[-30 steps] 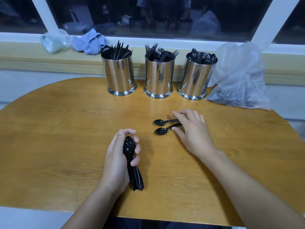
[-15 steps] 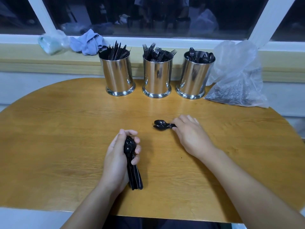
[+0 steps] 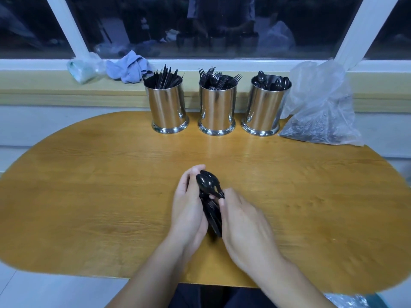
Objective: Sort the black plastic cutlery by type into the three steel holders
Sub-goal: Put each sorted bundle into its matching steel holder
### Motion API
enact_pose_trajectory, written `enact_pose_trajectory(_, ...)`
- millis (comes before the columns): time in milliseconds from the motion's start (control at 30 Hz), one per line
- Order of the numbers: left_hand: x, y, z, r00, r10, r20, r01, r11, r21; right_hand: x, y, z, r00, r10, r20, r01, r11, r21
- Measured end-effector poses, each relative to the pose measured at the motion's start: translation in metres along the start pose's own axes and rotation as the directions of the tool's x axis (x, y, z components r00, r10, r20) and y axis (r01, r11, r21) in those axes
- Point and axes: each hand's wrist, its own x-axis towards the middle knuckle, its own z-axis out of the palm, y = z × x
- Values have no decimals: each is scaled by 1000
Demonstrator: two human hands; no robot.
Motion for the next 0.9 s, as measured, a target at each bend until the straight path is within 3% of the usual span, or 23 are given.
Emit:
enact_pose_trajectory(67,-2,-2,4,999,-26,-30,25,1000,-18,0,1,9,1000,15,-16,-17,985,-171)
enact_pose_trajectory(133,-5,-3,9,998,-42,-57,41,999,-17,1,4,17,999,40,-10,-41,984,-173)
enact_pose_trajectory(333,-9,-1,16,996,-16,-91,18,1000,25,3,11,22,1000,12,24,-14,995,98)
enact_pose_trajectory(533,-10,0,18,988,92,-121,-91,996,18,4,3,20,999,-19,34,4,924,383)
enact_pose_trajectory(667,-18,4,23,981,178,-83,-170,981,93,-5,-3,24,999,-47,-3,42,851,523)
enact_pose_trajectory(900,-13,15,11,985,129,113,-129,992,-5,0,11,17,997,-21,70,-12,897,442)
